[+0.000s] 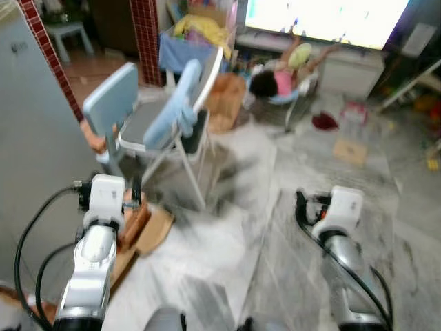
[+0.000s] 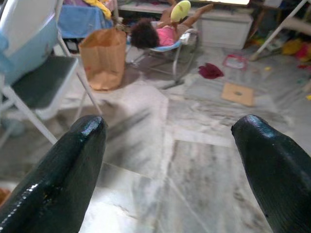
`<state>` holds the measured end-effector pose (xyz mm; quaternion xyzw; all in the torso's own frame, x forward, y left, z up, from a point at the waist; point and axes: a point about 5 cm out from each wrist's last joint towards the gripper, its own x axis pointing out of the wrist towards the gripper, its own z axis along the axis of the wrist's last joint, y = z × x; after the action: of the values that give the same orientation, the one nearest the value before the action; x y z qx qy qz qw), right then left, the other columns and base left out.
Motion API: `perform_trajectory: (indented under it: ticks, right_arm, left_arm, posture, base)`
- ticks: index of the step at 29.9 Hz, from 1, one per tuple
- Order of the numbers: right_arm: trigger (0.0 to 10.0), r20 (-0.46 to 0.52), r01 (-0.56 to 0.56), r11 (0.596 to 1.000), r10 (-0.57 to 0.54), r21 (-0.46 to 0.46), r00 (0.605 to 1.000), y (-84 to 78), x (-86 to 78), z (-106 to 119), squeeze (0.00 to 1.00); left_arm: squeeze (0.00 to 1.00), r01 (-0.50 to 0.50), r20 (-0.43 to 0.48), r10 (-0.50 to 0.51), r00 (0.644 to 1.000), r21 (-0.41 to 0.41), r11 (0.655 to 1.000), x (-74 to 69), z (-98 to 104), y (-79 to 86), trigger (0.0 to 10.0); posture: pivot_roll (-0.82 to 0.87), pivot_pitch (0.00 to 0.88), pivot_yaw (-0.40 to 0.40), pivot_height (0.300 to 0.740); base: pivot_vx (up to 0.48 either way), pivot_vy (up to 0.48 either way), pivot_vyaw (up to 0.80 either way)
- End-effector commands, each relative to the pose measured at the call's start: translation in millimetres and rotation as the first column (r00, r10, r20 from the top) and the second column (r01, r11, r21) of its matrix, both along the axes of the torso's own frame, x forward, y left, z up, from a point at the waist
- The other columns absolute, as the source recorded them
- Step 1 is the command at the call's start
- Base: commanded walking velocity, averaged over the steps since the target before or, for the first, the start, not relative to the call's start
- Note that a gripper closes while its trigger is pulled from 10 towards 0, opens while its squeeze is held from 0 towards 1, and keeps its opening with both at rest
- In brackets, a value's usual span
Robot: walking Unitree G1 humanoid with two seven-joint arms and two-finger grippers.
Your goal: Restocking fridge
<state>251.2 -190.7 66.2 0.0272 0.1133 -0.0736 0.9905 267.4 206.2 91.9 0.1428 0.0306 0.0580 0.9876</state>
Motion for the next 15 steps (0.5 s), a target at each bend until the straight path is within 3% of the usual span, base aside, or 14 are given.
perform_trajectory:
  ticks: [1,15]
  right_arm:
    - [10.0,0.029,-0.031,1.0,0.032,-0.002,0.999,5.4,5.7,7.7,0.0]
    - [10.0,0.013,-0.021,1.0,0.021,0.007,1.0,4.1,2.2,4.2,0.0]
  left_arm:
    - [0.0,-0.012,0.007,0.012,1.0,-0.009,1.0,0.2,0.7,2.4,10.0]
    - [0.0,-0.001,-0.017,0.001,1.0,0.002,1.0,-6.0,-1.3,6.7,10.0]
  posture:
    - [0.04,0.074,-0.065,0.74]
    - [0.04,0.084,-0.044,0.74]
  base:
    - [0.0,0.469,0.0]
    - [0.0,0.479,0.0]
